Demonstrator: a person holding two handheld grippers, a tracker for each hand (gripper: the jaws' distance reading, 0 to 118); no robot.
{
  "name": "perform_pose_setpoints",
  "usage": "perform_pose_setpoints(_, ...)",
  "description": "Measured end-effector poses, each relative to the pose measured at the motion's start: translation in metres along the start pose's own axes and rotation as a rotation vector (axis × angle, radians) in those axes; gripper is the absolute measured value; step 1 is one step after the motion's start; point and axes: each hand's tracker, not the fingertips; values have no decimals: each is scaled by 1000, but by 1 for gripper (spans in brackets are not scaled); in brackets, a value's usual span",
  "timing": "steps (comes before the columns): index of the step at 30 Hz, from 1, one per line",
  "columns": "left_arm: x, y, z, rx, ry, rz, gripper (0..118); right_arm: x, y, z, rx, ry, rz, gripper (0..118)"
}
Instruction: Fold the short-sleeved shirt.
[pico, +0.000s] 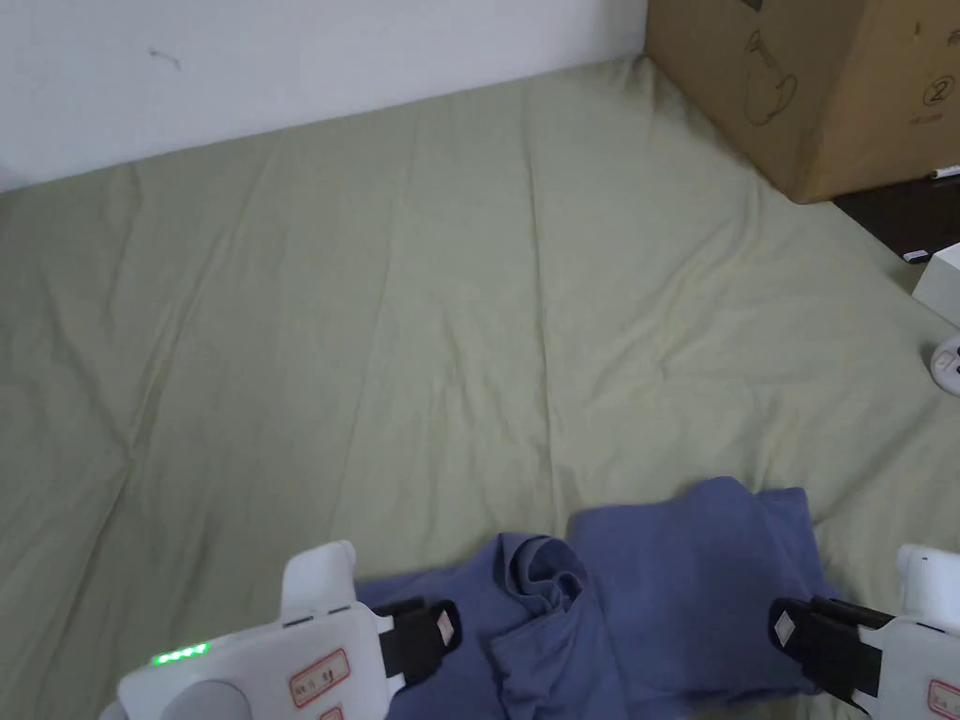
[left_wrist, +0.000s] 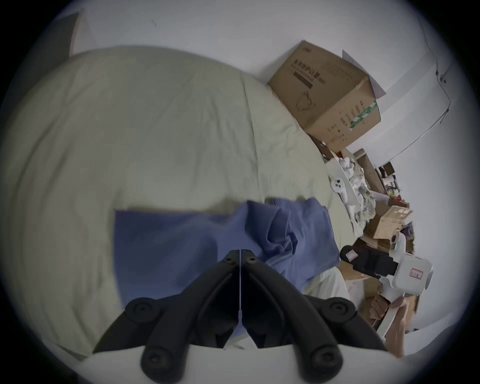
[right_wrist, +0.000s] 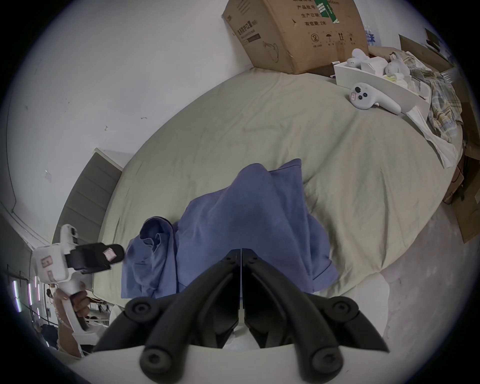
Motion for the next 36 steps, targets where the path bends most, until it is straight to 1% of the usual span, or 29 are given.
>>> perform_pose_setpoints(2,2,-8,-18,-53,-48,15,0,0,0,0,2,3,-1,2)
perform_pose_setpoints(5,16,-16,-45,-168,-18,-46,0,1,-1,0,-4,10,-11,2)
perform_pose_setpoints(6,24,-23,-50,-173,-41,-64,0,0,-2,1,-6,9,-9,2)
perform_pose_setpoints(7,31,-27,-52,-186,-93,-93,0,1,-2,2,-6,7,-4,2)
perform_pose_setpoints(11,55,-33,-62,-219,-204,-114,0,3,-4,2,-13,-6,-9,1)
perform_pose_setpoints(13,61,-35,-72,-263,-167,-176,0,2,-5,1,-21,-5,-10,2)
perform_pose_setpoints(14,63,-36,-73,-258,-143,-183,0,0,-6,3,-22,-10,-6,1)
perform_pose_setpoints(16,61,-36,-66,-247,-155,-173,0,-2,-6,6,-20,-10,8,2)
perform_pose_setpoints(18,53,-33,-49,-198,-207,-114,1,-4,-5,8,-17,-11,13,2)
perform_pose_setpoints(20,40,-28,-27,-135,-225,-62,1,-7,-4,10,-17,-13,19,2)
perform_pose_setpoints(21,31,-26,-14,-100,-227,-40,6,-8,-4,10,-17,-18,22,2)
perform_pose_setpoints(22,20,-23,-2,-73,-232,-14,21,-10,-3,9,-18,-18,27,2)
perform_pose_setpoints(23,7,-22,12,-43,-238,26,63,-11,-3,9,-19,-18,31,2)
perform_pose_setpoints(24,-7,-23,24,-22,-238,59,97,-14,-2,9,-21,-19,35,2)
perform_pose_setpoints(25,-20,-24,34,-18,-238,93,114,-16,-2,8,-24,-15,41,2)
perform_pose_setpoints(26,-35,-22,45,6,-235,119,117,-19,-2,7,-28,-10,50,2)
perform_pose_setpoints(27,-50,-26,57,59,-243,153,114,-23,-2,6,-30,-10,58,2)
perform_pose_setpoints(28,-64,-29,66,103,-254,196,115,-27,-2,4,-35,-9,68,2)
perform_pose_setpoints(30,-91,-36,72,130,-269,298,115,-35,-1,0,-44,-6,86,2)
perform_pose_setpoints(33,-128,-46,64,136,-264,402,115,-48,-1,-5,-60,7,115,2)
perform_pose_setpoints(34,-136,-47,57,117,-241,438,115,-52,0,-6,-66,11,128,2)
perform_pose_setpoints(36,-150,-51,41,56,-243,508,115,-62,1,-8,-76,11,161,2)
